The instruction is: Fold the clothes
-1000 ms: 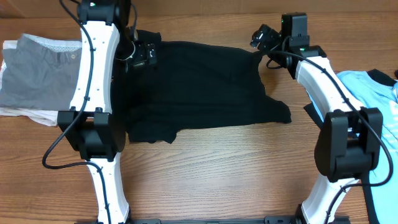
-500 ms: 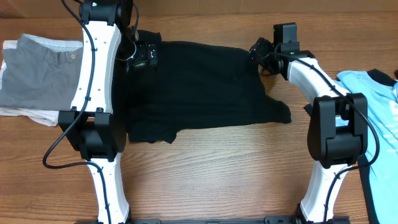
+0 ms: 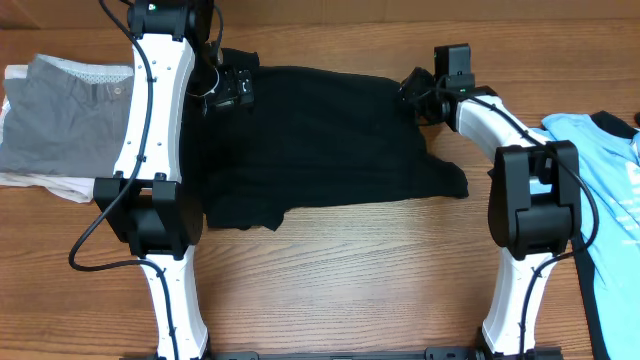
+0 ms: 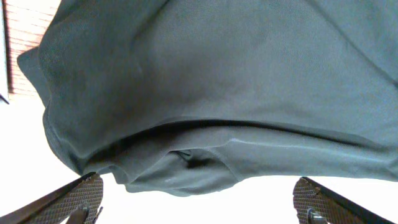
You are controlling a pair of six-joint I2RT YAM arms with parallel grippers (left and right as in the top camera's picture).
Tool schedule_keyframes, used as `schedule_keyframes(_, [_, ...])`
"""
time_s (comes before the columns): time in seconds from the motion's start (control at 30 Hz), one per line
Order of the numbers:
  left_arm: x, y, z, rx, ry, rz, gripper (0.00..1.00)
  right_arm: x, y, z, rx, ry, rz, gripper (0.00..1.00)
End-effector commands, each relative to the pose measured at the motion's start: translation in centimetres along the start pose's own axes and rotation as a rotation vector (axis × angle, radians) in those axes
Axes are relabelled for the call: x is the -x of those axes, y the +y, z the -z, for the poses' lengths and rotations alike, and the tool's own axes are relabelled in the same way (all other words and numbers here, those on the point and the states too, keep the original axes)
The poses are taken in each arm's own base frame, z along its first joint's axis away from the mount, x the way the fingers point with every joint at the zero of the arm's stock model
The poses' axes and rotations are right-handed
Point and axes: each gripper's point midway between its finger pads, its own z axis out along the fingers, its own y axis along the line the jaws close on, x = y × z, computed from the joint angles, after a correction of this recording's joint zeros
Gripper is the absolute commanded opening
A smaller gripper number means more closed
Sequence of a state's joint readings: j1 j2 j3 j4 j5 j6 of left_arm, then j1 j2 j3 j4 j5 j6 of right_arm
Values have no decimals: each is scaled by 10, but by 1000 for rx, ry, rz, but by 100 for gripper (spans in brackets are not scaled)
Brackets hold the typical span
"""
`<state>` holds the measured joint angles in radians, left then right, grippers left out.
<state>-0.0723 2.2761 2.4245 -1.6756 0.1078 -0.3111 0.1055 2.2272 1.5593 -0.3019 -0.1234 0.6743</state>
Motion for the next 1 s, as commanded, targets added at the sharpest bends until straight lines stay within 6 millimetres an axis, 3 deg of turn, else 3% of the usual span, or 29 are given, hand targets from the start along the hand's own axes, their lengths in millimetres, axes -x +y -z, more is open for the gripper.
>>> schedule_keyframes(0.0, [4, -1, 8, 3, -35, 6, 100, -4, -3, -7, -4, 8, -9, 62])
schedule_keyframes(0.13, [6, -1, 8, 0, -44, 5, 100, -1, -1, -7, 2, -5, -5, 55])
schedule_keyframes(0.5, [6, -1, 8, 0, -45, 4, 100, 9, -10, -7, -51, -62, -5, 20])
schedule_keyframes(0.6, [6, -2, 8, 0, -44, 4, 100, 16, -15, -6, -78, -99, -4, 6])
schedule_keyframes(0.7, [6, -1, 8, 0, -44, 4, 100, 29, -19, -3, -101, -147, -10, 4])
schedule_keyframes(0.97, [6, -1, 8, 0, -44, 4, 100, 87, -27, 17, -96, -269, -58, 4])
